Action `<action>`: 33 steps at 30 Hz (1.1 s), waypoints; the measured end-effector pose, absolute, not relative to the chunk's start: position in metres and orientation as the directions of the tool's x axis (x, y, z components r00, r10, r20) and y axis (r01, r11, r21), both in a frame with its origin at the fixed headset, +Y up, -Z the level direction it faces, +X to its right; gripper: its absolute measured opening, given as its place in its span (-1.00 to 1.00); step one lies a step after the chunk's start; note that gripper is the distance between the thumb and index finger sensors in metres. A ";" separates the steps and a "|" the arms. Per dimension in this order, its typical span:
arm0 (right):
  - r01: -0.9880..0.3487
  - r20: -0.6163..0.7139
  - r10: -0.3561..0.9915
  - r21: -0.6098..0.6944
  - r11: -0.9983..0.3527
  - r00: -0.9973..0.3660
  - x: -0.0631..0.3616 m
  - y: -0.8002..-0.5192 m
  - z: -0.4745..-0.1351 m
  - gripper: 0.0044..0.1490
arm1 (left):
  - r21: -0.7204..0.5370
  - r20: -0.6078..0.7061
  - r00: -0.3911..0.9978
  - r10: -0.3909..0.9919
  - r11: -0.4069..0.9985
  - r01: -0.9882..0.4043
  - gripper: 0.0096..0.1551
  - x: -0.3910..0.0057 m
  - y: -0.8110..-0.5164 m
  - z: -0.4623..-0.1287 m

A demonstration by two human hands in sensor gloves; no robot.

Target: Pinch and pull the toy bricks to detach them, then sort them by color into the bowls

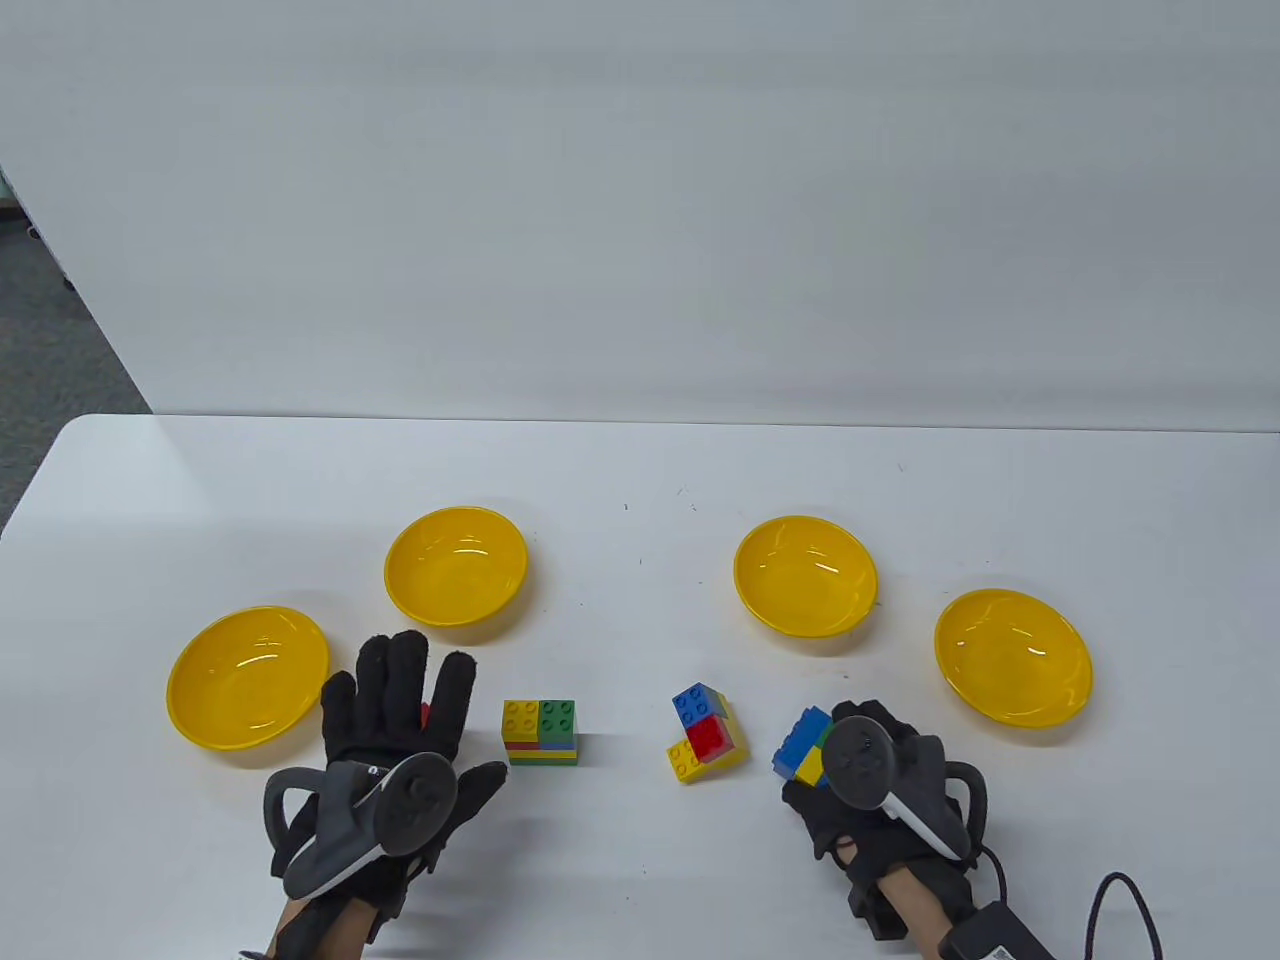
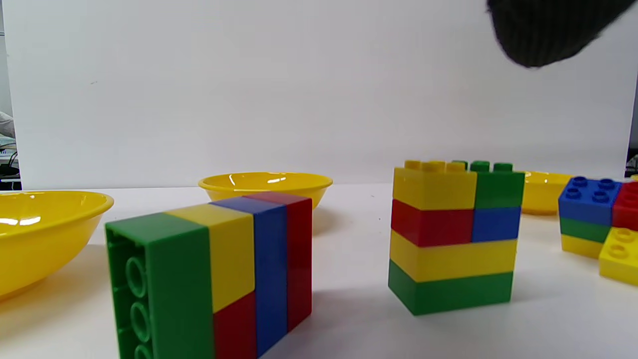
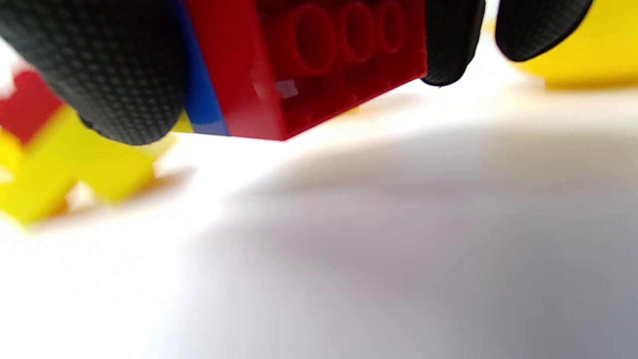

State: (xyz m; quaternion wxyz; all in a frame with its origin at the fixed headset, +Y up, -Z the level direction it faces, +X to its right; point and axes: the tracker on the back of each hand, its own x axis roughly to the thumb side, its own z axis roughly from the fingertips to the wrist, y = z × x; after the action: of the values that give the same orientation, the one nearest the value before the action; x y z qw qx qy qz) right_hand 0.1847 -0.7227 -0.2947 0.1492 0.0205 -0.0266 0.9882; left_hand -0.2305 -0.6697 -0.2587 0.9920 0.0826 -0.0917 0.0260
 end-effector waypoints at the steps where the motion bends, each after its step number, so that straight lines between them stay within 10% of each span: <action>1: -0.332 0.067 0.327 -0.091 -0.939 -0.943 0.187 -0.713 -0.294 0.23 | 0.162 0.187 0.980 0.063 0.982 -0.094 0.21 -0.232 -0.667 -0.259; 10: -0.634 0.334 0.553 -0.220 -0.742 -0.763 0.169 -0.626 -0.292 0.23 | 0.274 0.335 0.894 0.298 0.877 -0.395 0.08 -0.207 -0.625 -0.266; 16: -0.744 0.455 0.641 -0.075 -0.664 -0.618 0.138 -0.644 -0.277 0.23 | 0.054 0.588 0.421 0.691 0.486 -0.872 -0.24 -0.172 -0.623 -0.263; 22: -0.726 0.546 0.654 0.116 -0.678 -0.524 0.109 -0.653 -0.260 0.23 | -0.425 0.454 0.170 0.875 0.380 -0.822 0.15 -0.145 -0.669 -0.269; 33: -0.764 0.542 0.758 0.291 -0.575 -0.364 0.092 -0.668 -0.251 0.23 | -0.398 0.511 0.150 0.846 0.388 -0.831 0.15 -0.150 -0.675 -0.271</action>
State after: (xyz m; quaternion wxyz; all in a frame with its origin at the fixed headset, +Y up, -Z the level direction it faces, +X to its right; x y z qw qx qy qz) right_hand 0.0919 -0.6679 -0.2513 0.4608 0.3252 -0.0053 0.8258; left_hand -0.1502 -0.6748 -0.2707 0.7583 -0.0108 -0.3448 0.5531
